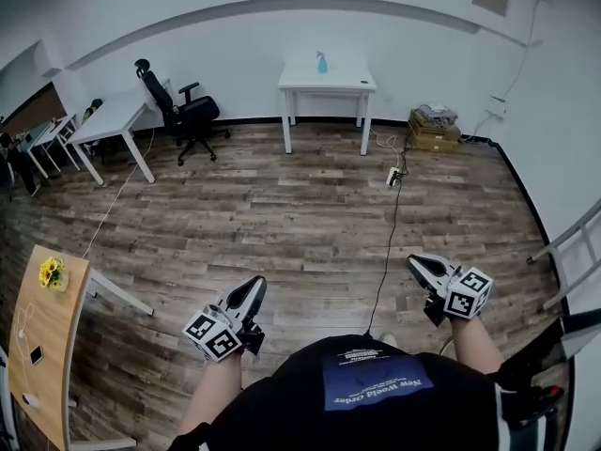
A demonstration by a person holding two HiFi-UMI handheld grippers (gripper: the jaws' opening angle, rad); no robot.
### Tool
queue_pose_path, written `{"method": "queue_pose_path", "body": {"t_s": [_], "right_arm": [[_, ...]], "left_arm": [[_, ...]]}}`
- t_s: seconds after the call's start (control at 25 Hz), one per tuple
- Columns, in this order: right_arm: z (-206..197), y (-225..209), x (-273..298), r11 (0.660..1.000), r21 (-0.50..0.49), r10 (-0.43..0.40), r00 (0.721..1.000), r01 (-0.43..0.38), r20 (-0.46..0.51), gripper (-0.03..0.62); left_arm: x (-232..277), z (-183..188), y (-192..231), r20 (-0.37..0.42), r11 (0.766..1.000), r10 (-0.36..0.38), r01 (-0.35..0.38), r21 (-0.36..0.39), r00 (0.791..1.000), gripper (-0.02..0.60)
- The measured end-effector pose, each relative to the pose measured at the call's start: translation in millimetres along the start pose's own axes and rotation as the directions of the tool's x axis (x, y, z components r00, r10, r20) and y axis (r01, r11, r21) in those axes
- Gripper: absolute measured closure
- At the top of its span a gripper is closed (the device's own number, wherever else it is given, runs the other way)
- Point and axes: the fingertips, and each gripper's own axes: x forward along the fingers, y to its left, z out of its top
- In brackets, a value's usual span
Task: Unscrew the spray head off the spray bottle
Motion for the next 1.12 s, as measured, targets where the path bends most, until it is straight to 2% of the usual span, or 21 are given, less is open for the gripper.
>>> {"method": "queue_pose_path", "body": {"t_s": [0.24, 0.4, 0.56, 0.76, 0.96, 1.12], "right_arm": [[3, -70, -9, 0.999, 0.013, 0.046, 0.999, -0.046, 0.014, 0.597], [16, -138, -31, 0.998, 0.006, 0.061, 0.998, -0.061, 0.008, 0.598], [40, -206, -61, 0.998, -0.025, 0.050, 0.999, -0.050, 0.005, 0.597], [54, -282, -94, 1.000, -0.015, 0.018, 1.000, -0.018, 0.015, 0.597], [58, -330, -106, 1.000, -0.007, 0.002, 1.000, -0.002, 0.008, 0.597], [65, -346, -93, 1.000, -0.018, 0.018, 1.000, -0.018, -0.004, 0.597]], "left_arm": [[65, -19, -8, -0.003, 0.999, 0.029, -0.029, 0.028, 1.000, 0.538], [140, -36, -20, 0.008, 0.999, 0.039, -0.039, 0.012, 0.999, 0.537], [224, -54, -44, -0.008, 1.000, 0.000, 0.000, 0.009, 1.000, 0.537], [305, -73, -64, -0.021, 0.999, -0.035, 0.036, 0.011, 0.999, 0.538], [350, -85, -69, -0.026, 0.999, -0.040, 0.040, 0.008, 0.999, 0.537], [361, -86, -57, -0.017, 1.000, -0.023, 0.023, 0.003, 1.000, 0.537]]}}
